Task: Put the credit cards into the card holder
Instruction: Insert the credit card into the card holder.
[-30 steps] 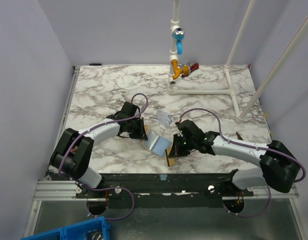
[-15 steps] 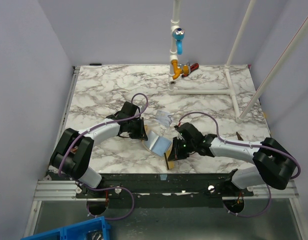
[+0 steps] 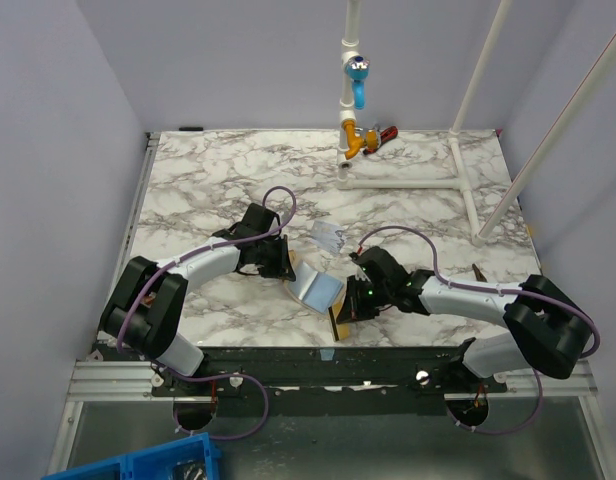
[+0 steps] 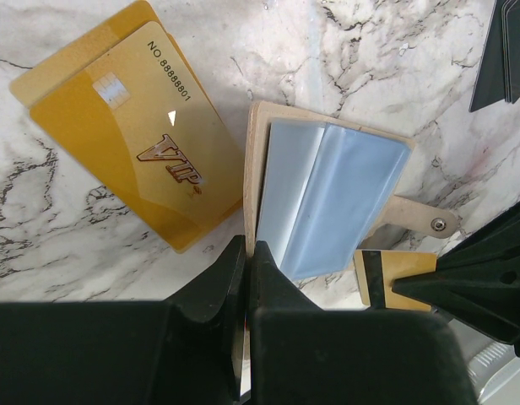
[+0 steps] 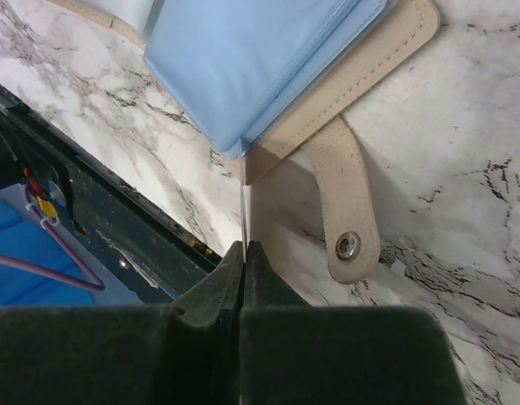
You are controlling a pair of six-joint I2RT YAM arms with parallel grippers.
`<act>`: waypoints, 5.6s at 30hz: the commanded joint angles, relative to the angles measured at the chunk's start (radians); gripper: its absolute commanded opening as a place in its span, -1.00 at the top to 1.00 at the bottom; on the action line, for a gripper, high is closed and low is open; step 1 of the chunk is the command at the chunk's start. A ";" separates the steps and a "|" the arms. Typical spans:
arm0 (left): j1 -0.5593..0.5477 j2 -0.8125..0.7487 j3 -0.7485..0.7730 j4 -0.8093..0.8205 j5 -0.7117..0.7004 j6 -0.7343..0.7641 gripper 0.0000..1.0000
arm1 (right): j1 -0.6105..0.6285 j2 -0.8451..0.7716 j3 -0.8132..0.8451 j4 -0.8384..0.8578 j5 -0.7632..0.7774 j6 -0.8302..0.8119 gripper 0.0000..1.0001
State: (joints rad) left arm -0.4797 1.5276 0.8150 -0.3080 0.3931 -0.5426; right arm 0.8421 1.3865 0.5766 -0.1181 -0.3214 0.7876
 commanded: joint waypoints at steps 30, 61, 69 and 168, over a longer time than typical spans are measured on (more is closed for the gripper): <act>-0.010 -0.015 0.009 0.001 -0.008 0.021 1.00 | -0.047 0.052 -0.005 0.078 -0.037 -0.008 0.99; -0.020 -0.018 0.013 0.001 -0.010 0.030 1.00 | -0.082 0.028 0.072 0.075 -0.080 -0.032 0.99; -0.020 -0.020 0.020 -0.001 -0.017 0.028 1.00 | -0.082 0.044 0.107 0.061 -0.088 -0.041 0.99; -0.129 -0.051 -0.013 0.028 0.207 0.252 0.89 | -0.177 0.233 0.297 -0.047 -0.033 -0.163 0.99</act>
State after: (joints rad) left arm -0.6041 1.5040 0.7891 -0.2787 0.5407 -0.3218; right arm 0.6720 1.5845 0.8509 -0.1902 -0.3748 0.6079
